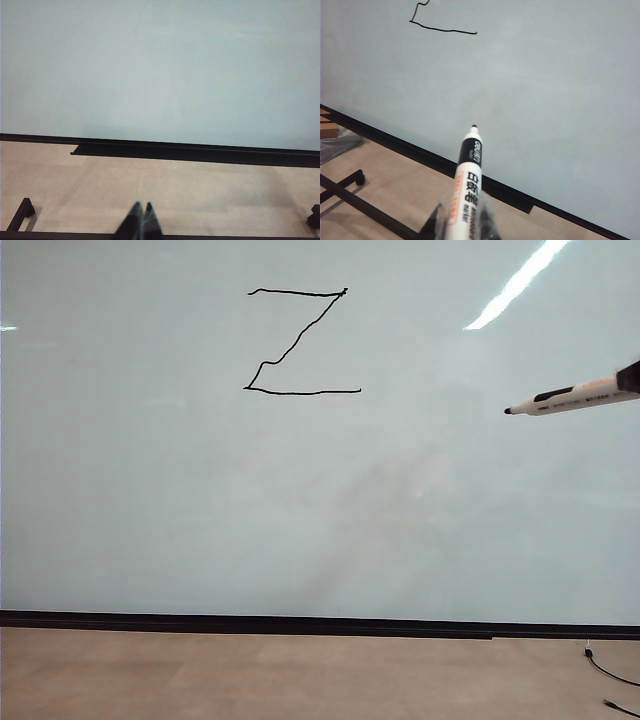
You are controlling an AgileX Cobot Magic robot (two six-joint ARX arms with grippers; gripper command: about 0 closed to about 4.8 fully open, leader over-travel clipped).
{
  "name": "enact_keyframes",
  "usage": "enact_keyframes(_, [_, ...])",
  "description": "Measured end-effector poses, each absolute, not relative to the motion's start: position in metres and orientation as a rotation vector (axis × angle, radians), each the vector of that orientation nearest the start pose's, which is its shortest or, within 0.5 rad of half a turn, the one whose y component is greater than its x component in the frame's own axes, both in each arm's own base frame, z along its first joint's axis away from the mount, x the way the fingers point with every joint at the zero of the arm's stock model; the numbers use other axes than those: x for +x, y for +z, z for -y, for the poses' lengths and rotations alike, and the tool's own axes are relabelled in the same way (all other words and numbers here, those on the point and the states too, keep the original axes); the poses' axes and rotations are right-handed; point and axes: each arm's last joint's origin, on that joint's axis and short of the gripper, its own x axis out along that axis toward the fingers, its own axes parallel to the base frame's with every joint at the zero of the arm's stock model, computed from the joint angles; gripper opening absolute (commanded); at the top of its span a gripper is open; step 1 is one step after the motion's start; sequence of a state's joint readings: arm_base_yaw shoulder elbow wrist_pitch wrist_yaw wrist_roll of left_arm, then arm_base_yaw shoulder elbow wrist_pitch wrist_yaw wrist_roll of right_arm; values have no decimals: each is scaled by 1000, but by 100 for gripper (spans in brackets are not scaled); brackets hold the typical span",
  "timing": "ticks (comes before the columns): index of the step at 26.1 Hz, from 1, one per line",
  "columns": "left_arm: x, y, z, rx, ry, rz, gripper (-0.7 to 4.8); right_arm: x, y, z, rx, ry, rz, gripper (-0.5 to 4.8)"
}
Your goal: Pick up the pen on the shelf to the right of the whiteboard and write the letter Z.
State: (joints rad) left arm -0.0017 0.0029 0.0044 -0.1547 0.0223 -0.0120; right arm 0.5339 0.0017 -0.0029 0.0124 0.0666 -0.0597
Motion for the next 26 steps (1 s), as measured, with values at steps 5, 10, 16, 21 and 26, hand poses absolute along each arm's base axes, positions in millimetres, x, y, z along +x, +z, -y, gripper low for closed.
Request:
enact_keyframes(5, [96,150,1,-14,-23,-153,-4,90,164,-40,-57,370,19,-5])
enact_keyframes(10, [96,150,1,-14,-23,-153,-5,95,164,-22,-53,184,15,-5])
enact_keyframes(16, [96,150,1,-14,-23,-153,-5,98,167,1,-50,-42,46,-5])
enact_keyframes(21, [96,150,1,-14,-23,-153,-5,97,169,9,-51,-104,57,-5])
enact_keyframes(26, [96,150,1,-14,-23,-153,-4,97,169,12,-52,-122,56,-5])
